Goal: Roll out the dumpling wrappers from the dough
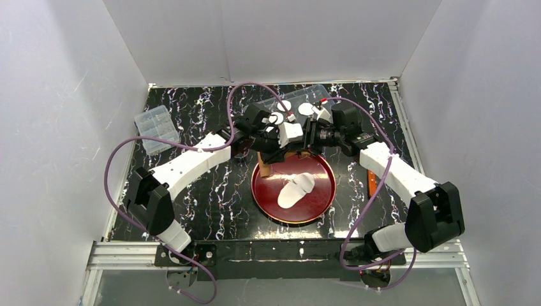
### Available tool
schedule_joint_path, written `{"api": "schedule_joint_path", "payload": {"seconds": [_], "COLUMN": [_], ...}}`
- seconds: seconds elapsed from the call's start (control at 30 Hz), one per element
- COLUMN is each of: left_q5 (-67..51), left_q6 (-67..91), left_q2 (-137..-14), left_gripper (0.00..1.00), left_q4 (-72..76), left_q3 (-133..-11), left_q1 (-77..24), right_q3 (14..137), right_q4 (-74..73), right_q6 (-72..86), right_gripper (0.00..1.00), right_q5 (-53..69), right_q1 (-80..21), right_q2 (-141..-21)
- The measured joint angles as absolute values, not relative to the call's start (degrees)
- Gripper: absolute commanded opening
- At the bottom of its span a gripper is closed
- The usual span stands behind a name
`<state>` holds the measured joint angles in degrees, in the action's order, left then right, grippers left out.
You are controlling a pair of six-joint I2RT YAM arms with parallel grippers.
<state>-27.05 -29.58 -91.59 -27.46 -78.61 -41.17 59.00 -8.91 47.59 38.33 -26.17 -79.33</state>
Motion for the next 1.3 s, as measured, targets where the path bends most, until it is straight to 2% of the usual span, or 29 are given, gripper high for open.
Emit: {"api": "schedule_joint_path", "payload": {"seconds": [0.03,0.07,0.23,0.33,0.5,0.67,0.8,0.83,0.93,1.0,1.1,1.3], "left_q5": [-26.87,-26.74,-26.48,-27.46,-26.96,-24.21,-22.57,-22.04,-20.27,-18.81,-17.21,-15.59], "left_q6": [-28.99,-28.53,-26.92,-26.83,-27.0,-27.0,-27.03,-27.0,-26.89,-26.87,-26.83,-26.46], "left_q2": [-91.55,-91.5,-91.29,-91.29,-91.55,-92.27,-92.4,-92.58,-93.62,-94.24,-94.52,-94.54], "left_gripper": [0.0,0.0,0.0,0.0,0.0,0.0,0.0,0.0,0.0,0.0,0.0,0.0], "left_q4": [-26.76,-26.09,-21.82,-19.64,-16.38,-13.3,-11.03,-10.37,-9.21,-9.41,-10.28,-11.18], "left_q3": [-78.0,-77.45,-74.11,-71.9,-68.29,-63.72,-60.51,-59.96,-58.59,-57.45,-56.16,-55.44], "left_q1": [-41.3,-41.41,-41.58,-40.91,-39.94,-39.18,-39.11,-39.07,-38.89,-38.7,-38.26,-38.19], "right_q3": [59.0,59.0,58.28,58.28,58.39,58.39,59.42,60.03,61.41,61.95,62.89,66.37], "right_q4": [-9.26,-9.65,-10.31,-10.31,-9.32,-4.86,-4.51,-4.51,-4.54,-4.97,-6.76,-10.26], "right_q6": [47.31,46.92,45.41,45.01,44.93,46.54,46.46,46.35,46.41,46.35,46.04,43.81], "right_gripper": [0.04,0.01,0.01,0.13,0.17,0.33,0.4,0.45,0.67,0.73,0.77,0.79], "right_q5": [38.13,37.76,36.21,36.21,36.62,38.79,39.03,39.03,38.24,36.91,35.35,32.93], "right_q1": [-26.17,-26.2,-26.37,-26.39,-26.44,-27.11,-28.23,-28.42,-28.62,-28.1,-27.22,-27.07], "right_q2": [-79.33,-79.33,-79.72,-81.23,-86.08,-93.1,-96.86,-97.97,-100.71,-101.73,-102.08,-101.62]}}
